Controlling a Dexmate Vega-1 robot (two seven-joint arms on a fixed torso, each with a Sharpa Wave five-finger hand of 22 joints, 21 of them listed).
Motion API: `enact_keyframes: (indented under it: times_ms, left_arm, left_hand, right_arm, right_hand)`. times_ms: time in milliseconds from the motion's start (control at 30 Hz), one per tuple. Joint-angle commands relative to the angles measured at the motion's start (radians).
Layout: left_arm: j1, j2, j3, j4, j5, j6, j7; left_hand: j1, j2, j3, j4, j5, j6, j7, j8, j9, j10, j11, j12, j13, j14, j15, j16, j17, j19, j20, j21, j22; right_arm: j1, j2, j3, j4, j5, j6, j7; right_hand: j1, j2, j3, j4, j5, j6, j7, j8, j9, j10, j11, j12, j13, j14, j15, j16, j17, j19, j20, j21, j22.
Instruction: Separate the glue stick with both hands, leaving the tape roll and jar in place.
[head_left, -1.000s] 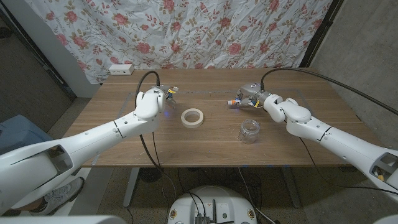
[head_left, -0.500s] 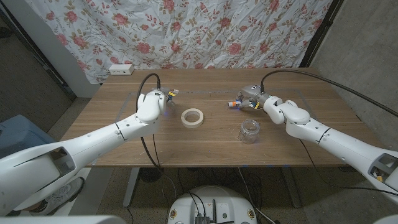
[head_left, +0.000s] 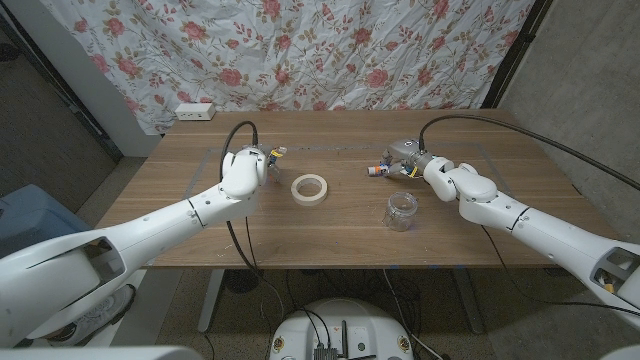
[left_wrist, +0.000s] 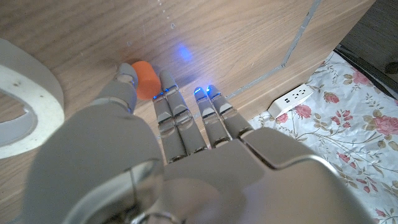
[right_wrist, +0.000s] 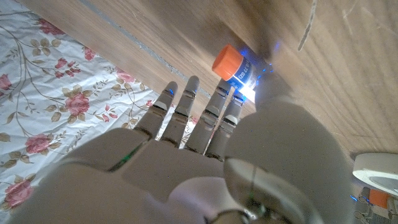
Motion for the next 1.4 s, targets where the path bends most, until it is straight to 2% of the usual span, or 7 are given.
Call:
enact_keyframes:
  times_ms: [33,267,367,567,867,1033,1400]
  left_arm:
    - [-0.009,-0.014,0.011,0.036,0.023,-0.008,-0.02]
    - [-0.015,-0.025,0.015,0.053,0.038,-0.016,-0.021]
    - [-0.018,-0.031,0.014,0.061,0.04,-0.018,-0.024]
    - [-0.021,-0.039,0.017,0.073,0.048,-0.025,-0.023]
    - [-0.023,-0.046,0.022,0.089,0.069,-0.031,-0.022]
    - [-0.026,-0.051,0.025,0.097,0.079,-0.032,-0.035]
    - [-0.019,-0.044,0.02,0.072,0.113,-0.005,-0.066]
  left_hand:
    - [-0.009,0.0,-0.003,-0.003,0.006,0.001,0.002,0.005,0.002,-0.005,-0.011,0.004,0.002,-0.006,-0.024,-0.001,0.003,0.0,0.001,0.001,0.003]
    - [-0.01,0.0,-0.004,-0.003,0.006,-0.001,0.002,0.005,0.002,-0.007,-0.011,0.004,0.003,-0.006,-0.023,-0.001,0.003,0.0,0.003,0.001,0.003]
    - [-0.011,0.0,-0.004,-0.003,0.006,-0.001,0.001,0.005,0.001,-0.007,-0.011,0.004,0.003,-0.006,-0.024,-0.001,0.003,0.0,0.003,0.001,0.003]
    - [-0.012,0.0,-0.005,-0.004,0.006,-0.001,0.002,0.005,0.001,-0.009,-0.01,0.004,0.003,-0.007,-0.024,-0.001,0.003,-0.001,0.004,0.001,0.003]
    - [-0.014,0.0,-0.006,-0.004,0.006,-0.008,-0.001,0.004,0.001,-0.018,-0.013,0.002,0.003,-0.012,-0.025,-0.002,0.003,-0.002,0.003,0.001,0.003]
    - [-0.02,-0.01,-0.012,-0.004,0.005,-0.015,-0.007,0.002,0.001,-0.029,-0.015,0.0,0.002,-0.015,-0.027,-0.002,0.003,0.001,-0.001,0.002,0.003]
    - [-0.057,-0.06,-0.045,-0.001,0.005,-0.072,-0.022,-0.006,-0.003,-0.097,-0.023,-0.007,0.001,-0.031,-0.011,-0.002,0.004,-0.009,0.005,-0.001,0.003]
  right_arm:
    - [0.018,0.008,-0.014,0.023,0.004,0.007,0.015]
    - [0.029,0.006,-0.018,0.025,0.009,0.012,0.038]
    - [0.032,0.004,-0.02,0.027,0.01,0.016,0.043]
    - [0.042,0.002,-0.022,0.031,0.019,0.031,0.063]
    - [0.059,0.002,-0.026,0.043,0.024,0.055,0.077]
    - [0.064,0.005,-0.027,0.049,0.02,0.058,0.075]
    - [0.067,0.006,-0.026,0.049,0.026,0.059,0.079]
  right_hand:
    - [0.006,-0.03,0.002,-0.005,0.007,-0.018,0.003,-0.008,0.002,-0.017,0.0,-0.004,0.004,-0.008,-0.14,-0.009,-0.001,0.003,0.002,-0.001,0.002]
    - [-0.008,-0.056,0.001,0.001,0.016,-0.07,0.003,-0.032,0.001,-0.067,-0.001,-0.007,0.006,-0.026,-0.138,-0.031,-0.003,-0.006,0.005,-0.003,0.002]
    - [-0.015,-0.065,0.002,0.003,0.021,-0.098,0.004,-0.045,0.001,-0.095,-0.001,-0.008,0.008,-0.047,-0.122,-0.047,-0.002,-0.013,0.009,-0.004,0.002]
    - [-0.023,-0.076,0.005,0.004,0.028,-0.139,0.004,-0.063,0.001,-0.143,0.002,-0.012,0.008,-0.061,-0.112,-0.06,0.001,-0.025,0.011,-0.005,0.003]
    - [-0.079,-0.121,-0.014,0.015,0.051,-0.231,0.005,-0.094,0.001,-0.23,0.009,-0.012,0.011,-0.096,-0.096,-0.085,0.01,-0.048,0.025,-0.005,0.003]
    - [-0.089,-0.124,-0.016,0.019,0.057,-0.25,0.005,-0.098,0.0,-0.241,0.011,-0.01,0.011,-0.1,-0.095,-0.088,0.012,-0.053,0.028,-0.005,0.003]
    - [-0.11,-0.127,-0.019,0.025,0.065,-0.266,0.005,-0.099,0.001,-0.261,0.021,-0.009,0.01,-0.108,-0.085,-0.093,0.016,-0.057,0.031,-0.004,0.003]
